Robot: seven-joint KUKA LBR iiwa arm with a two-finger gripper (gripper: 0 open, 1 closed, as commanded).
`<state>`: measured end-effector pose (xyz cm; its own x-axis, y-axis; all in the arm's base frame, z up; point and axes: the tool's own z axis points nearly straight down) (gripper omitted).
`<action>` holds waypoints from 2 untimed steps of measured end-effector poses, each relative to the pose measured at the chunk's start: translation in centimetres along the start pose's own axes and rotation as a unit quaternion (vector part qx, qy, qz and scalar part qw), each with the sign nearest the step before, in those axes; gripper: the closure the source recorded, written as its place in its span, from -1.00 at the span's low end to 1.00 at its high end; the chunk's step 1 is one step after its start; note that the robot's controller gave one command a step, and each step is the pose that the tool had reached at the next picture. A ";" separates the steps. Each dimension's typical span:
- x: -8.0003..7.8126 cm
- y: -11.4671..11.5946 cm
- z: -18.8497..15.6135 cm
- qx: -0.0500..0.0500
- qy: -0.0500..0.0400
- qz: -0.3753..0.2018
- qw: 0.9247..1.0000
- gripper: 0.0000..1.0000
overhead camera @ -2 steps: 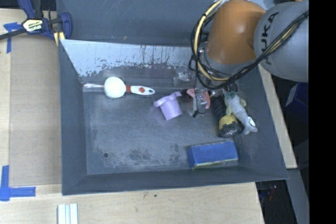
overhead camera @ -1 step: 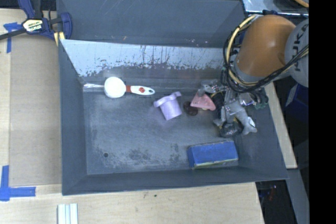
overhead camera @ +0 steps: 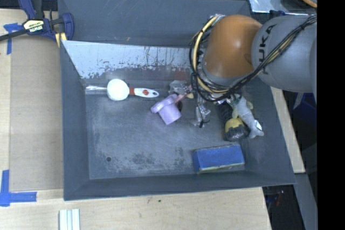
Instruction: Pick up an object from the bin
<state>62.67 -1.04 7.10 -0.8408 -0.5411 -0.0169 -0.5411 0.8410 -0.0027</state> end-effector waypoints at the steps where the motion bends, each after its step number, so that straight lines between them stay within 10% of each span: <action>1: 9.5 -6.1 -0.8 -0.015 -0.030 -0.081 0.996 1.00; 2: 9.5 -6.1 -0.8 -0.015 -0.030 -0.081 0.996 1.00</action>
Offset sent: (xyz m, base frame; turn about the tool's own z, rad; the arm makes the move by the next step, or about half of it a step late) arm 0.0000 0.0000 0.0000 0.0000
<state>58.03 -11.32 7.77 -0.7400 -0.6680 -0.0791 -0.6711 0.7412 0.0187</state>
